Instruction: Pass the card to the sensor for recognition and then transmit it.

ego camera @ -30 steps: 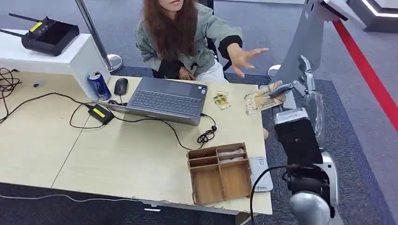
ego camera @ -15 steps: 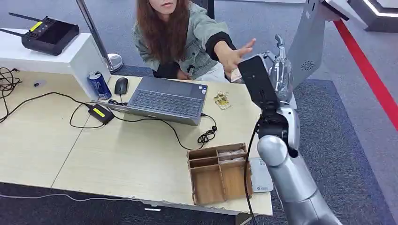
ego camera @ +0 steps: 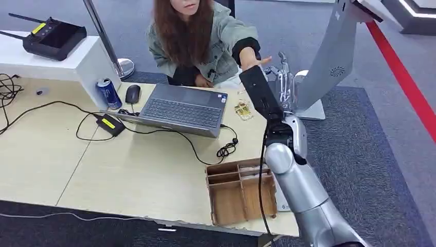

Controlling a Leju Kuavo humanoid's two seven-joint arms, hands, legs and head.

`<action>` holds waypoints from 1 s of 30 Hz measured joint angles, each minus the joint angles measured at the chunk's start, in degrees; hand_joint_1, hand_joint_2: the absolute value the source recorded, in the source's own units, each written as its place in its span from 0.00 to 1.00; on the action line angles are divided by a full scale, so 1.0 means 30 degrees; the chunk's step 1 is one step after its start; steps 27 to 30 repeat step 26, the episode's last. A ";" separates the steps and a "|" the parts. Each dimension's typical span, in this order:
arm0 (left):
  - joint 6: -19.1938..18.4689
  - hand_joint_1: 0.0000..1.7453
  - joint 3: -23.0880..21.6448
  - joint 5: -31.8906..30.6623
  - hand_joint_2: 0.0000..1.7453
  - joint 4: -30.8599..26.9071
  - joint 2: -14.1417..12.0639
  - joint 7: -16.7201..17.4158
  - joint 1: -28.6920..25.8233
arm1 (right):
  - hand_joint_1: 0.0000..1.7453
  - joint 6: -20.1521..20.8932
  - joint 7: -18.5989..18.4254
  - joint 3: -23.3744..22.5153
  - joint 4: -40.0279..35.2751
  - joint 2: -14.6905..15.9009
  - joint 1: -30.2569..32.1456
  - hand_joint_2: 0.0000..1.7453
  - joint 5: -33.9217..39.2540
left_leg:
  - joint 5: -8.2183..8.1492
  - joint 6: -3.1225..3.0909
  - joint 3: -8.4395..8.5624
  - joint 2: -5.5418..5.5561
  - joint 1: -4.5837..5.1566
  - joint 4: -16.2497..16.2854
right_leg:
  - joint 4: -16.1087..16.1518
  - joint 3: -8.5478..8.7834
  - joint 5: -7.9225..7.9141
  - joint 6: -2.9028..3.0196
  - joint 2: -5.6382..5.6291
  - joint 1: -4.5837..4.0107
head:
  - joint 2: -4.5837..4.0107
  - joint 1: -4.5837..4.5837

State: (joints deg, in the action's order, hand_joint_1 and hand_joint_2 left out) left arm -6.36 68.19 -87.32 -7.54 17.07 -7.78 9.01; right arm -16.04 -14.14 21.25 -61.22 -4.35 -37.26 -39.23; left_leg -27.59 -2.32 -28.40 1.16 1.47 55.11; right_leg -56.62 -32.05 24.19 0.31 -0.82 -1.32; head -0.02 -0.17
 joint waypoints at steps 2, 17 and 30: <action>0.0000 0.00 0.0000 0.0000 0.00 0.0000 0.0000 0.0000 -0.0005 | 0.00 0.0000 0.0000 0.0000 0.0212 -0.0081 -0.0058 1.00 0.0022 | -0.0002 0.0001 -0.0021 0.0001 0.0000 0.0000 | 0.0000 -0.0024 0.0003 0.0000 0.0000 0.0000 | 0.0000 0.0007; 0.0292 0.00 0.0139 0.0349 0.00 0.0000 -0.0066 -0.0437 -0.0046 | 0.00 0.1151 0.0751 0.0714 -0.4542 0.0443 0.2569 1.00 0.2303 | -0.0004 0.0001 -0.0008 -0.0017 0.0008 0.0001 | 0.0009 -0.0034 0.0003 0.0001 -0.0010 0.0000 | 0.0000 0.0007; 0.0357 0.00 0.0598 0.0998 0.00 0.0000 -0.0189 -0.0517 -0.0101 | 0.00 0.1669 0.0663 0.0181 -1.1520 0.2966 0.6693 1.00 0.2382 | -0.0023 -0.0011 -0.0002 -0.0019 0.0017 0.0001 | 0.0027 -0.0026 0.0015 -0.0019 -0.0023 0.0009 | 0.0000 0.0007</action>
